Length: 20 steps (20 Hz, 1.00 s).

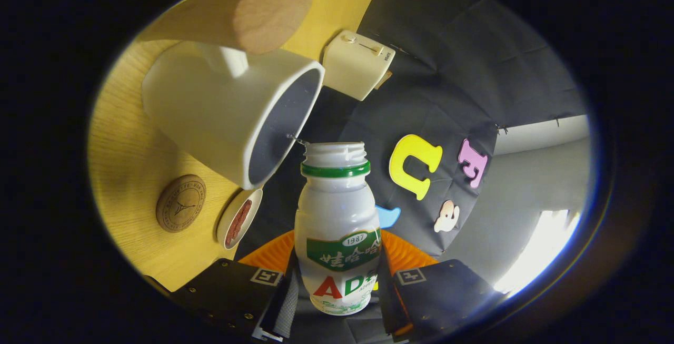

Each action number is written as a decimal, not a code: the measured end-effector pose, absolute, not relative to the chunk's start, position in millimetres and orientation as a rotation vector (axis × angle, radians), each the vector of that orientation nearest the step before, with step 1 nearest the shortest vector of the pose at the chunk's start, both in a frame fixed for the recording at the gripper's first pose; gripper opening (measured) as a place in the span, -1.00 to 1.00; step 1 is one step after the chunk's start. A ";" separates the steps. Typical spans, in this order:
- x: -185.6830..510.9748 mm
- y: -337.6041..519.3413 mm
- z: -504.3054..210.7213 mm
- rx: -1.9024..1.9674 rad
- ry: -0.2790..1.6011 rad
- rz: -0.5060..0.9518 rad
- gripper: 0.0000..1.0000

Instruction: Take the bottle from table, then pour the juice into the cup, finally place the bottle on the coaster

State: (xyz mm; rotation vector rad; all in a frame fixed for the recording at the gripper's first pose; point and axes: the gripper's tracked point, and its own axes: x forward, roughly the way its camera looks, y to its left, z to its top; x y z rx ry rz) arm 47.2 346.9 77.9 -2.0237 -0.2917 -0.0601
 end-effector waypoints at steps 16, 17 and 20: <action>47.3 354.4 79.5 -2.056 -0.356 -0.086 0.27; 47.8 353.3 79.1 -2.045 -0.349 -0.084 0.27; 50.0 347.7 77.0 -2.011 -0.325 -0.078 0.27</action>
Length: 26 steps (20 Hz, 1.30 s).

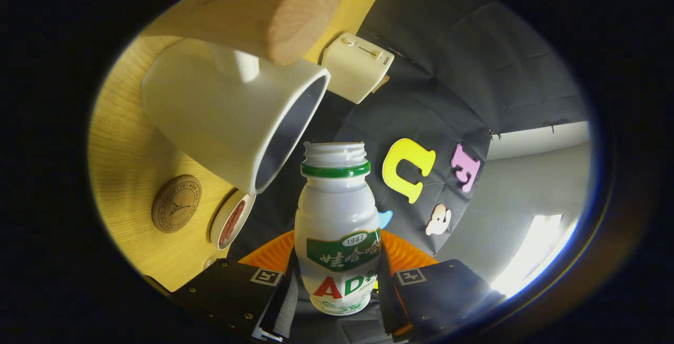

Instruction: Take the bottle from table, then pour the juice into the cup, finally place the bottle on the coaster

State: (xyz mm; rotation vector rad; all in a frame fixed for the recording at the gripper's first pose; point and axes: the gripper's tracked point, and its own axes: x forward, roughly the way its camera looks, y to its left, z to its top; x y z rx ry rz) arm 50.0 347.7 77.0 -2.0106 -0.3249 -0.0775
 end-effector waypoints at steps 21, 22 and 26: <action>67.3 309.4 45.2 -0.936 0.077 0.214 0.27; 69.2 310.9 41.1 -0.870 0.093 0.232 0.28; 79.1 308.5 22.7 -0.641 0.166 0.268 0.28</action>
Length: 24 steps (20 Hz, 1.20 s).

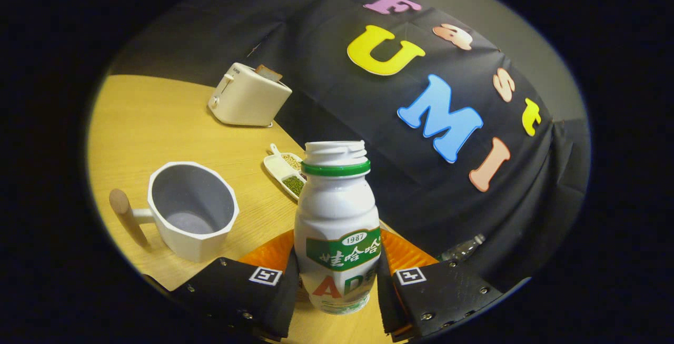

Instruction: Take the bottle from table, then pour the juice into the cup, finally place the bottle on the coaster

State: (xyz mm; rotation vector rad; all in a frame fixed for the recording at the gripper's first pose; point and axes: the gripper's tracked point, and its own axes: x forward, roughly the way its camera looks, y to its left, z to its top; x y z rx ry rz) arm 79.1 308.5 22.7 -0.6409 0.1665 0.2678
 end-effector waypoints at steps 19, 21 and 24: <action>115.3 306.3 11.7 0.010 0.142 0.311 0.28; 115.5 303.7 13.3 0.046 0.125 0.309 0.28; 114.4 303.1 12.9 0.060 0.111 0.315 0.32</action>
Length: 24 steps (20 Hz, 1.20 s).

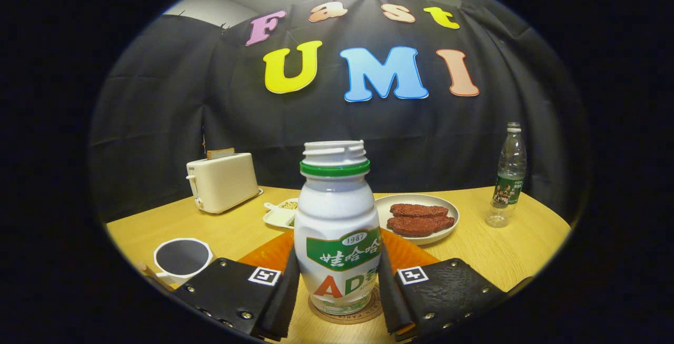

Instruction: Take the bottle from table, then pour the juice into the cup, finally place the bottle on the coaster

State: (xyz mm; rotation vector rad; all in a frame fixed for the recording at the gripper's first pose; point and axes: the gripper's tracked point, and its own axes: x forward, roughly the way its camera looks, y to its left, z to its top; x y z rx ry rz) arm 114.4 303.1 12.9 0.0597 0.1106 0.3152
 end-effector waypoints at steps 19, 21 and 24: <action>109.2 304.3 3.8 0.064 0.126 0.327 0.96; 107.4 301.4 9.1 0.070 0.113 0.322 0.96; 104.5 295.0 33.8 0.062 0.062 0.314 0.96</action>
